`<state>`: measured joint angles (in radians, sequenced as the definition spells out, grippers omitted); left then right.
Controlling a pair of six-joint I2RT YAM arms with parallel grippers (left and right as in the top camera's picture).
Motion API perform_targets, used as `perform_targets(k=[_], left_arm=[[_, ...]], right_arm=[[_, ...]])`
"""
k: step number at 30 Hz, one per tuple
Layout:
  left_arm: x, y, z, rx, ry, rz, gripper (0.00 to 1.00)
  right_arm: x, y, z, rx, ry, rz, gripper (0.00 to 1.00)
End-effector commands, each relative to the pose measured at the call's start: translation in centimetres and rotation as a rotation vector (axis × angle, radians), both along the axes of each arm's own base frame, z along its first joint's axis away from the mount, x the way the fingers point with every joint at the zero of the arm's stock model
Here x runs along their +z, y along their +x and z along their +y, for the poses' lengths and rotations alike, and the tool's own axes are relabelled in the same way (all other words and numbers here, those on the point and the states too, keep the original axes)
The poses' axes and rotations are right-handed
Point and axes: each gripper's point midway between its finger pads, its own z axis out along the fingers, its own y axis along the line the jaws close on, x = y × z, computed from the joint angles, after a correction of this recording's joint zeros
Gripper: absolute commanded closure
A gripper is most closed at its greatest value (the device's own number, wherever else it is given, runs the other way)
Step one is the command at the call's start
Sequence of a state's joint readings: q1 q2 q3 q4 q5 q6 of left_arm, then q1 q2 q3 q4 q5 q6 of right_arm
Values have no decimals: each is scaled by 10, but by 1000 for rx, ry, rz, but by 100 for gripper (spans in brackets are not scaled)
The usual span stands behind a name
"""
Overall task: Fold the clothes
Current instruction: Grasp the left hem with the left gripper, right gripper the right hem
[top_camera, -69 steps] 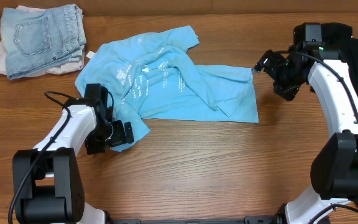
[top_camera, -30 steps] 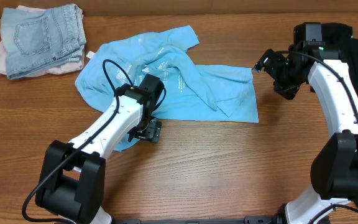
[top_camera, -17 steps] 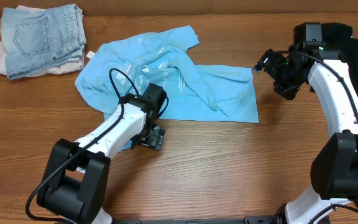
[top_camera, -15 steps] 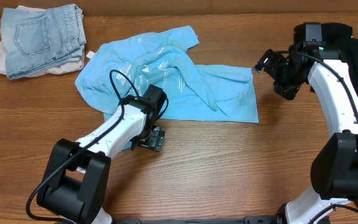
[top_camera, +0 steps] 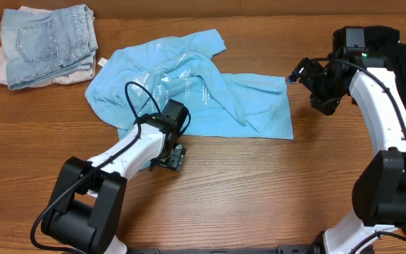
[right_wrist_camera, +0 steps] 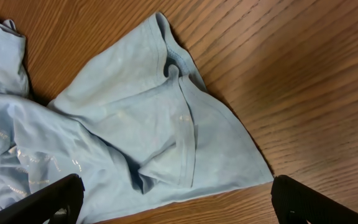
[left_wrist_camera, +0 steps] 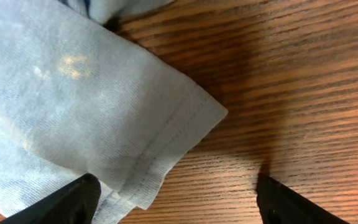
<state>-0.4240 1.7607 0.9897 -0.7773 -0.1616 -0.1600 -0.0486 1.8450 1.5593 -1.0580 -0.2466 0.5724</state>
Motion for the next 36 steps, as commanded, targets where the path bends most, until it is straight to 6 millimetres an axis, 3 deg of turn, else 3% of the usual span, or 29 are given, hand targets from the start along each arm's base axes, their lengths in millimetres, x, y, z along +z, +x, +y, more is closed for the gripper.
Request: perform_targets(k=[1, 4, 6, 10, 13, 18, 23, 30, 36], left_arm=[[-14, -14, 10, -3, 22, 34, 16], [-20, -17, 17, 4, 25, 40, 18], [-21, -18, 21, 13, 25, 44, 26], [-21, -16, 26, 36, 21, 45, 51], [-21, -15, 28, 45, 19, 42, 61], [-21, -15, 28, 46, 20, 43, 95], [-20, -14, 28, 46, 20, 43, 96], [-1, -2, 24, 109, 16, 29, 96], [11, 13, 17, 109, -8, -3, 96]], right_arm=[[-2, -1, 0, 1, -9, 5, 0], [-2, -3, 0, 1, -8, 15, 0], [-3, -4, 0, 1, -8, 17, 0], [-3, -4, 0, 1, -8, 19, 0], [-3, -5, 0, 1, -8, 22, 0], [-4, -7, -1, -2, -17, 31, 0], [-11, -21, -23, -37, -133, 97, 0], [-17, -34, -25, -37, -149, 152, 0], [-54, -58, -24, -56, -141, 236, 0]])
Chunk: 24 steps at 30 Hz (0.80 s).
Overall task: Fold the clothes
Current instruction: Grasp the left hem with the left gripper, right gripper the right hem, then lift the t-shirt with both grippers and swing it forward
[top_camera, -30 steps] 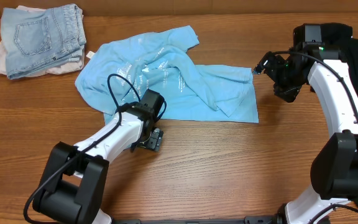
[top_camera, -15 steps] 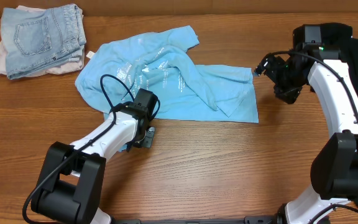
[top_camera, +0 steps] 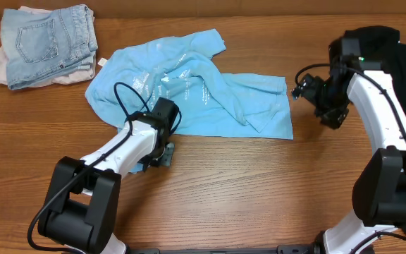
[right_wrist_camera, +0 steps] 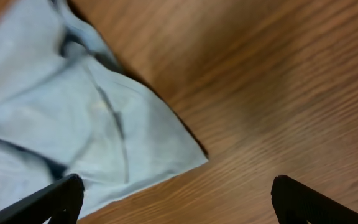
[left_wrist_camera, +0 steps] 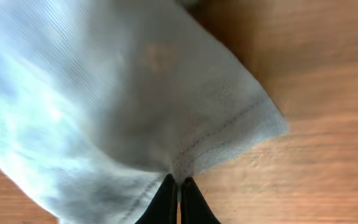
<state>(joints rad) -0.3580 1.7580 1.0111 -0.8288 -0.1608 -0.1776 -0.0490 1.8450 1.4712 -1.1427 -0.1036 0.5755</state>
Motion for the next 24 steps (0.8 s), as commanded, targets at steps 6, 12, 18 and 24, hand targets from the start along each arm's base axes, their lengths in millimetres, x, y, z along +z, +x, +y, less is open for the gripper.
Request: perform_targets(k=[6, 12, 18, 24], left_arm=[[5, 10, -3, 26, -14, -25, 96], [5, 10, -3, 26, -15, -25, 96], [5, 10, -3, 26, -14, -23, 96], [5, 10, -3, 27, -14, -23, 96]], right_arm=[[-51, -31, 15, -49, 80, 83, 4], [-69, -37, 32, -21, 136, 73, 13], [-84, -48, 23, -78, 44, 105, 17], [-86, -49, 22, -81, 32, 105, 26]])
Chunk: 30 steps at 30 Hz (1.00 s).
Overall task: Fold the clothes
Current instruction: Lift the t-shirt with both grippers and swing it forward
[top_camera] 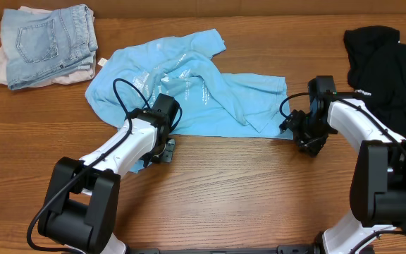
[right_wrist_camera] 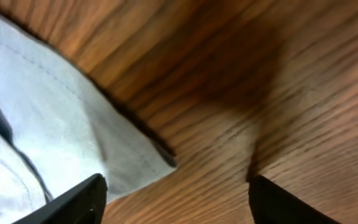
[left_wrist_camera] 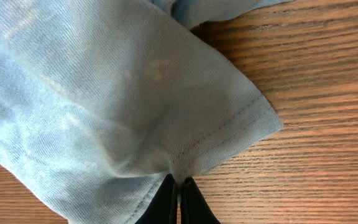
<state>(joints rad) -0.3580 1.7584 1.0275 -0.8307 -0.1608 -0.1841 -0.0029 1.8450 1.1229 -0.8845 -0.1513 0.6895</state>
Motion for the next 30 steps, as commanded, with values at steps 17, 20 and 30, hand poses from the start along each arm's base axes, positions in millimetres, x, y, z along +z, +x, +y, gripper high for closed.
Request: perform_targets(k=[17, 20, 30], left_arm=[[1, 4, -4, 27, -26, -3, 96], [1, 4, -4, 27, -26, -3, 96], [36, 18, -9, 27, -33, -30, 96]], right_arm=[[-22, 5, 20, 56, -36, 5, 67], [-21, 4, 12, 52, -71, 16, 92], [43, 37, -16, -7, -129, 1, 96]])
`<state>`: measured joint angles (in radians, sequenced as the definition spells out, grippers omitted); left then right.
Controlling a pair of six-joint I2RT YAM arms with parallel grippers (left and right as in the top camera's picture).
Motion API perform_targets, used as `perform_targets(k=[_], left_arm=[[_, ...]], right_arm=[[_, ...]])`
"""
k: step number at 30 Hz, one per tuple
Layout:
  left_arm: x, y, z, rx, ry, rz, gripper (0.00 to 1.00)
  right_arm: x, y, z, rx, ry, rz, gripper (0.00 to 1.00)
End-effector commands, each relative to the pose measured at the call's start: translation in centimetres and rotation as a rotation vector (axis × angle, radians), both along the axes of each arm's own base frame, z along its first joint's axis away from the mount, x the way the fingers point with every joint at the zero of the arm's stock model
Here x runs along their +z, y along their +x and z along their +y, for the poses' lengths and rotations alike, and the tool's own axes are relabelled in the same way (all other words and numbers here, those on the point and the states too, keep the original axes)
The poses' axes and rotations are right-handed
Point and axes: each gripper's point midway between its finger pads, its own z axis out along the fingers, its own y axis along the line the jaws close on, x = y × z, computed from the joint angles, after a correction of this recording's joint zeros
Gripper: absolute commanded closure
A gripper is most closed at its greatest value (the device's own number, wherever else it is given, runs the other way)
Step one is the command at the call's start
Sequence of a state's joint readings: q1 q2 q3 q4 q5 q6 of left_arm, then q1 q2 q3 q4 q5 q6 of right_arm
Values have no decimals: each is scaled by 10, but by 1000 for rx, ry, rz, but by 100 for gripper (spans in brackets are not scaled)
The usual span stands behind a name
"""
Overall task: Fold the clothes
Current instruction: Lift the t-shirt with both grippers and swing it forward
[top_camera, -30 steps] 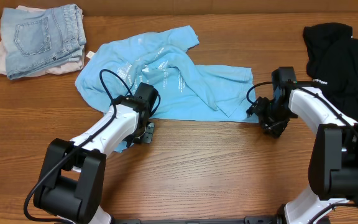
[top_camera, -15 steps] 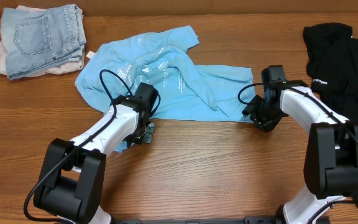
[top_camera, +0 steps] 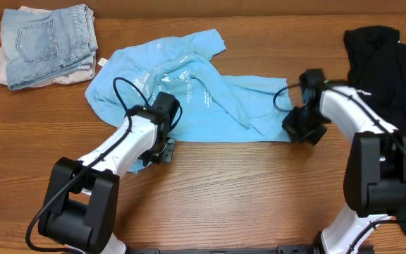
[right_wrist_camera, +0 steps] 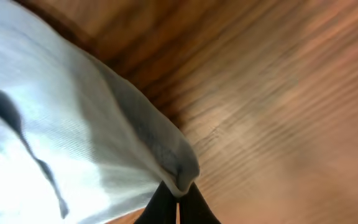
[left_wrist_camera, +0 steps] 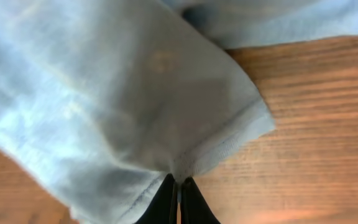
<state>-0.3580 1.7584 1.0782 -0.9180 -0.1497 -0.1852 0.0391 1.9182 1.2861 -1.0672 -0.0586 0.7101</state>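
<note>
A crumpled light blue T-shirt [top_camera: 189, 88] lies across the middle of the wooden table [top_camera: 245, 190]. My left gripper [top_camera: 162, 148] is at the shirt's near left corner and is shut on the hemmed edge of the shirt [left_wrist_camera: 185, 124]. My right gripper [top_camera: 296, 127] is at the near right corner, shut on a pinch of the shirt's corner [right_wrist_camera: 166, 155]. Both wrist views show cloth bunched between closed fingers [left_wrist_camera: 166, 202], and the right fingers [right_wrist_camera: 163, 208] meet under the fold.
Folded light jeans [top_camera: 48, 39] on a pale garment sit at the back left. A heap of black clothes [top_camera: 393, 63] lies at the right edge. Bare wood runs along the table's front.
My right gripper was open just off the shirt's near right corner; now it is shut on that corner and sits slightly farther back. The left gripper still holds the left hem.
First both grippers were open, the left beside the shirt's near left corner, the right high near the back right. Then the left was shut on the hem. The right gripper was then open at the near right corner, and now grips it.
</note>
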Motion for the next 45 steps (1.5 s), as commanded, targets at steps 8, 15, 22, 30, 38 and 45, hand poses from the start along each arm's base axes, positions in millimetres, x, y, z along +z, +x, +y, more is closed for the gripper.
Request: perform_targets(k=[8, 15, 22, 30, 38, 45], left_arm=[[171, 57, -5, 56, -62, -387, 96], [353, 36, 26, 125, -121, -862, 96], [493, -27, 60, 208, -244, -1302, 96], [517, -37, 77, 257, -205, -1402, 96], [488, 57, 69, 283, -21, -1331, 96], [469, 178, 83, 285, -12, -1401, 96]], right_arm=[[146, 69, -29, -16, -88, -271, 96], [299, 76, -28, 40, -93, -610, 96], [440, 41, -28, 61, -121, -1018, 96], [481, 24, -33, 26, -153, -1155, 96], [475, 80, -36, -13, -148, -1193, 96], [474, 151, -31, -16, -120, -1299, 96]])
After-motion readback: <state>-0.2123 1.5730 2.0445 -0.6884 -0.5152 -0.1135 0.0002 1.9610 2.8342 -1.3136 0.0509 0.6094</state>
